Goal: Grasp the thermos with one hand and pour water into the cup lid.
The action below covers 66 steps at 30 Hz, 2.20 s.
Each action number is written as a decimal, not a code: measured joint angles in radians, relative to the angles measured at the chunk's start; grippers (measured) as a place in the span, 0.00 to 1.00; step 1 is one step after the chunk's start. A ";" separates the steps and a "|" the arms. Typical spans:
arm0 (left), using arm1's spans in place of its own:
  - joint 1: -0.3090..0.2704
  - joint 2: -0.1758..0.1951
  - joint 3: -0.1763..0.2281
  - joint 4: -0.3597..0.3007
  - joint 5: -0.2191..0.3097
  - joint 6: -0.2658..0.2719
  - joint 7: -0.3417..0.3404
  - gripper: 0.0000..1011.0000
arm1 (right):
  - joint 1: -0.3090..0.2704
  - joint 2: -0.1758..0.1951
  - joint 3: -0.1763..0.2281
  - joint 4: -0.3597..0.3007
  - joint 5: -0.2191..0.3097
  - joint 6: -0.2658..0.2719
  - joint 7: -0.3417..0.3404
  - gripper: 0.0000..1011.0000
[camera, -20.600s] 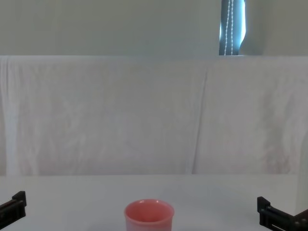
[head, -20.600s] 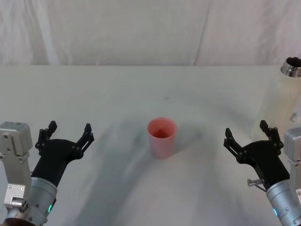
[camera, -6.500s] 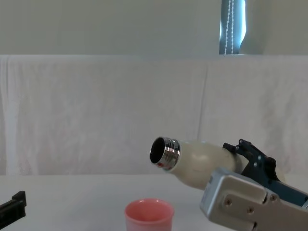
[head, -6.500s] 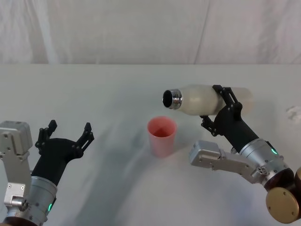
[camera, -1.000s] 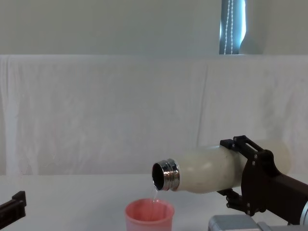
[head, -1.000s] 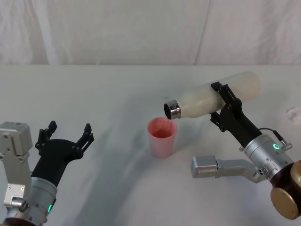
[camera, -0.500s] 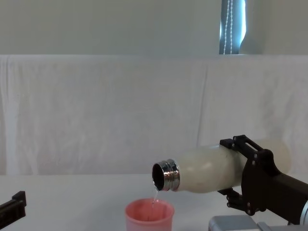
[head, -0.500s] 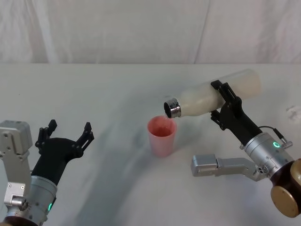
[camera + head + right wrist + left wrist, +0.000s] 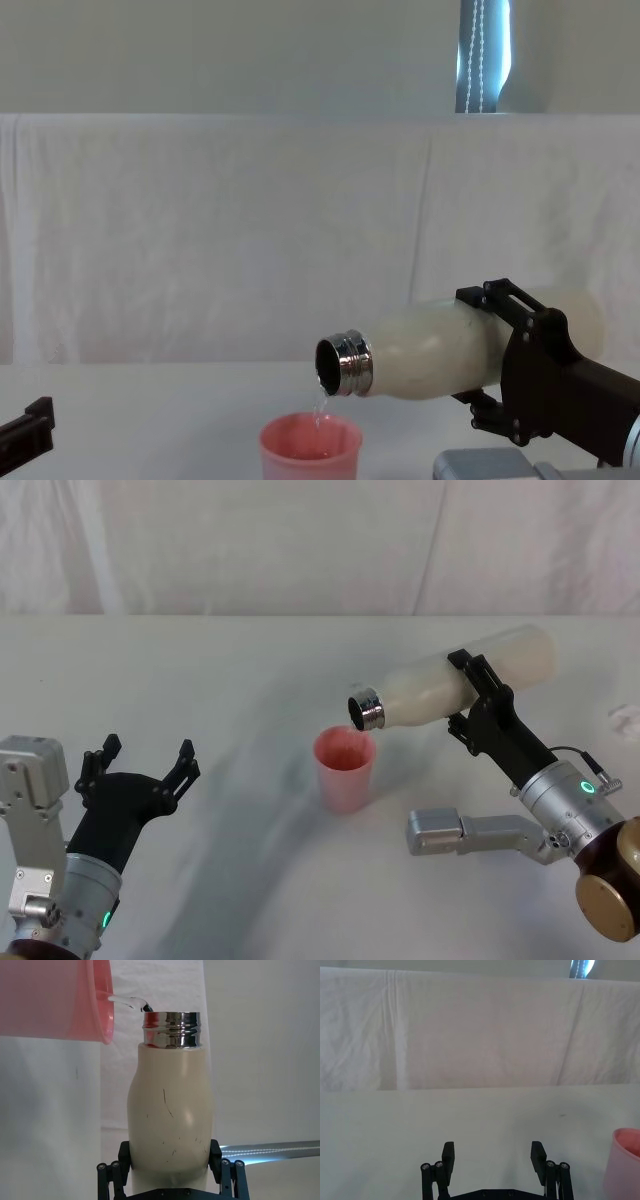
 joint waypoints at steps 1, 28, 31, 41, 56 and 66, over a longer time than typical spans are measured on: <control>0.000 0.000 0.000 0.000 0.000 0.000 0.000 0.99 | 0.000 0.000 0.000 0.000 0.000 0.000 0.000 0.95; 0.000 0.000 0.000 0.000 0.000 0.000 0.000 0.99 | -0.006 -0.003 0.008 -0.008 0.025 -0.007 0.002 0.95; 0.000 0.000 0.000 0.000 0.000 0.000 0.000 0.99 | -0.016 -0.007 0.018 -0.018 0.054 -0.023 0.011 0.95; 0.000 0.000 0.000 0.000 0.000 0.000 0.000 0.99 | -0.047 -0.012 0.044 -0.058 0.121 -0.060 0.036 0.95; 0.000 0.000 0.000 0.000 0.000 0.000 0.000 0.99 | -0.115 -0.041 0.123 -0.127 0.324 -0.127 0.150 0.95; 0.000 0.000 0.000 0.000 0.000 0.000 0.000 0.99 | -0.158 -0.069 0.185 -0.174 0.462 -0.144 0.235 0.95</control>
